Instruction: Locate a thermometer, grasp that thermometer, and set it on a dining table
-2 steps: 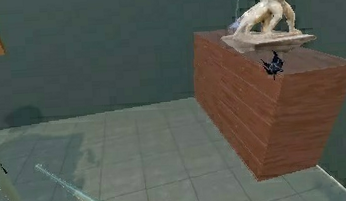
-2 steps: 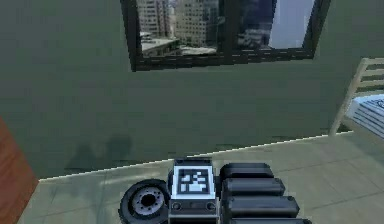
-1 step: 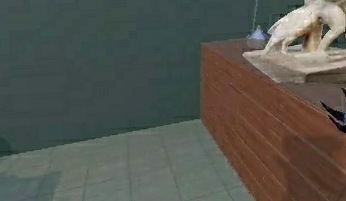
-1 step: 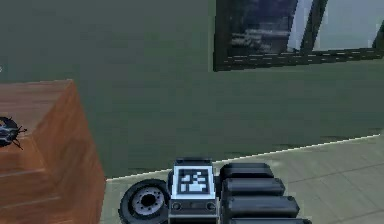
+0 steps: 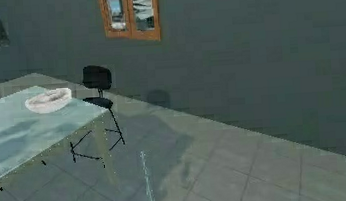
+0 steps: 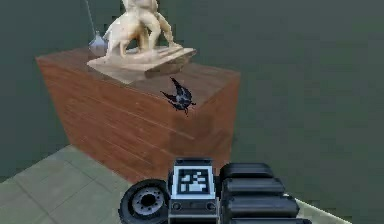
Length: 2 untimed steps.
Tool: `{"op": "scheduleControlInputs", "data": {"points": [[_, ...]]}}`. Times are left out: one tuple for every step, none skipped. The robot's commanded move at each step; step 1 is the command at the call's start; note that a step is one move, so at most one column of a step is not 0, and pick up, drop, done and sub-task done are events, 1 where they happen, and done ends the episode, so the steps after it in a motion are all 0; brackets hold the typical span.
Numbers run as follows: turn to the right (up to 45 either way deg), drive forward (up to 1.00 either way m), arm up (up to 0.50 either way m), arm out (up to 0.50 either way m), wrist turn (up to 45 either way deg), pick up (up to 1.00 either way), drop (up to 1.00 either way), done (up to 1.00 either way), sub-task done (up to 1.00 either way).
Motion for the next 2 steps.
{"op": "scheduleControlInputs", "data": {"points": [[-45.0, 0.0, 0.0, 0.0, 0.0, 0.0, 0.0, 0.0, 0.0], [-6.0, 0.0, 0.0, 0.0, 0.0, 0.0, 0.0, 0.0, 0.0]]}}
